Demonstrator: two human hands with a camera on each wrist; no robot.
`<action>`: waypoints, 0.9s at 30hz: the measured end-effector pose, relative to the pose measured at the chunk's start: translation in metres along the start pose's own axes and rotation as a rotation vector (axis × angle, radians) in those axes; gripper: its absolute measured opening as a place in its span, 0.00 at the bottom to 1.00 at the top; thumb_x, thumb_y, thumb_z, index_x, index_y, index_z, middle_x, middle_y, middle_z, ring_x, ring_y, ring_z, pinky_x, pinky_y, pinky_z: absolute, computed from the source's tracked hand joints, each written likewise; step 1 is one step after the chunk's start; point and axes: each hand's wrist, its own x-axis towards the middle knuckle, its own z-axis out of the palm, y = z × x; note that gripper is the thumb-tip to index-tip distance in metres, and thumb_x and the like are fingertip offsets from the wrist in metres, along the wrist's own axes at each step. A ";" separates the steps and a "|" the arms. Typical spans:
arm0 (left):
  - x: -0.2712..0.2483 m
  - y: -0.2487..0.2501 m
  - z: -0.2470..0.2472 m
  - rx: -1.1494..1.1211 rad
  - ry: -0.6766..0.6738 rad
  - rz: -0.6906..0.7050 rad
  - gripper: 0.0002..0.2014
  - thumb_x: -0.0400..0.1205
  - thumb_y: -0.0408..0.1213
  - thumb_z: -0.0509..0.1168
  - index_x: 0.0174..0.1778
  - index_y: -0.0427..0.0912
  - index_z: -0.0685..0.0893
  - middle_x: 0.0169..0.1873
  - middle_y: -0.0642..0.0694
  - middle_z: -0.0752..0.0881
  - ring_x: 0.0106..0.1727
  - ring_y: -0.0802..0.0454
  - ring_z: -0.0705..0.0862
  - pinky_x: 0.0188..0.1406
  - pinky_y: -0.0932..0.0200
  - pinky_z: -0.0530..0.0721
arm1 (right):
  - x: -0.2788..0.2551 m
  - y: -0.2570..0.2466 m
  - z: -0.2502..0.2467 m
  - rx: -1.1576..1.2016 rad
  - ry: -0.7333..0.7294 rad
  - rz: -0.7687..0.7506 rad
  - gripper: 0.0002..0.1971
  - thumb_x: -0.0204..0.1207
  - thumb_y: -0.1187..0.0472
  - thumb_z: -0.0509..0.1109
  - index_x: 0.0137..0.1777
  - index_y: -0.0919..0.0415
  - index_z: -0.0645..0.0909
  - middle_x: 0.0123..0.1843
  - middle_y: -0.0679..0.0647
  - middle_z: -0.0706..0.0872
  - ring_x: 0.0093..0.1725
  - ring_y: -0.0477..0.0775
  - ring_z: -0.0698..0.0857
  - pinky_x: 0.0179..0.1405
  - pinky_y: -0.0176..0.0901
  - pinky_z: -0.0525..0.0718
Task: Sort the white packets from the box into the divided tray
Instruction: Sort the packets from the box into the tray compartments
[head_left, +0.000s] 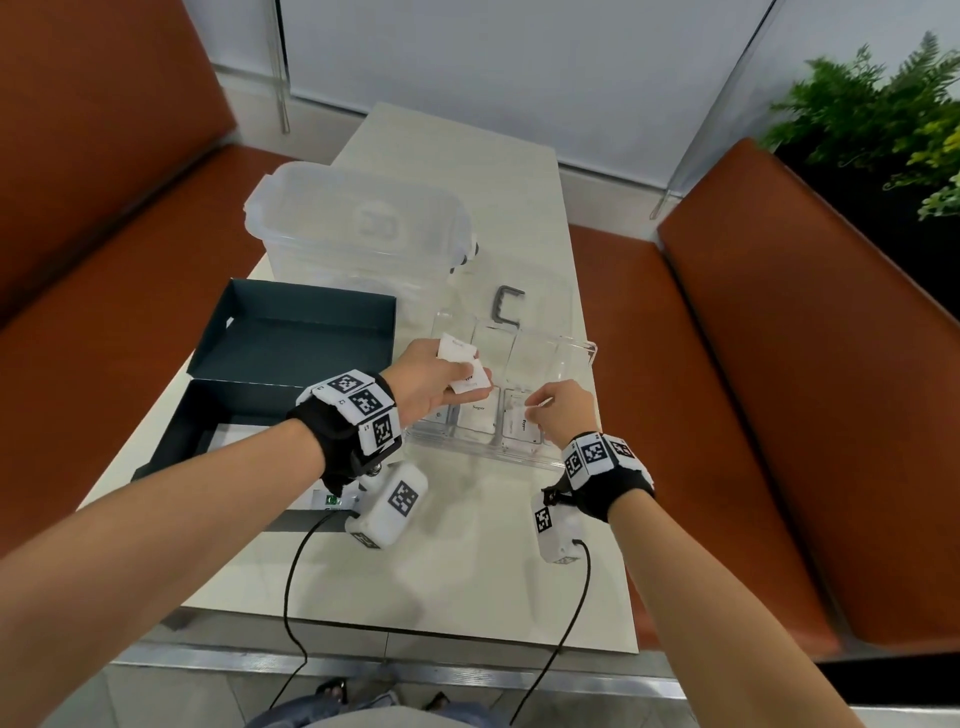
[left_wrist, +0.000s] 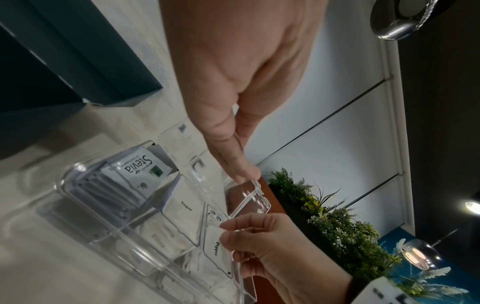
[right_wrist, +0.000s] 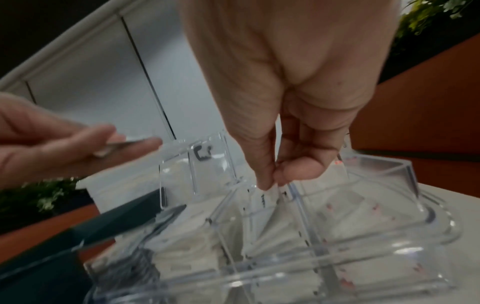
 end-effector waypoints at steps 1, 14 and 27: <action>-0.001 0.000 0.000 -0.005 -0.003 0.012 0.15 0.84 0.18 0.60 0.67 0.24 0.75 0.61 0.28 0.81 0.61 0.34 0.84 0.46 0.52 0.90 | -0.001 0.000 0.003 -0.033 0.003 -0.007 0.08 0.74 0.68 0.72 0.52 0.65 0.86 0.52 0.62 0.87 0.42 0.54 0.83 0.43 0.42 0.82; 0.000 0.000 0.005 -0.073 -0.025 0.017 0.14 0.84 0.37 0.67 0.61 0.31 0.83 0.52 0.38 0.90 0.53 0.44 0.90 0.40 0.60 0.90 | -0.040 -0.043 -0.015 0.609 -0.082 -0.124 0.07 0.74 0.60 0.76 0.46 0.62 0.82 0.38 0.57 0.90 0.34 0.51 0.90 0.28 0.37 0.83; -0.002 -0.004 0.006 -0.088 -0.038 -0.044 0.16 0.90 0.27 0.51 0.73 0.26 0.68 0.63 0.26 0.82 0.63 0.35 0.84 0.51 0.48 0.87 | -0.002 0.000 -0.033 0.208 0.011 -0.029 0.09 0.78 0.70 0.66 0.49 0.64 0.88 0.38 0.58 0.87 0.31 0.49 0.82 0.33 0.37 0.85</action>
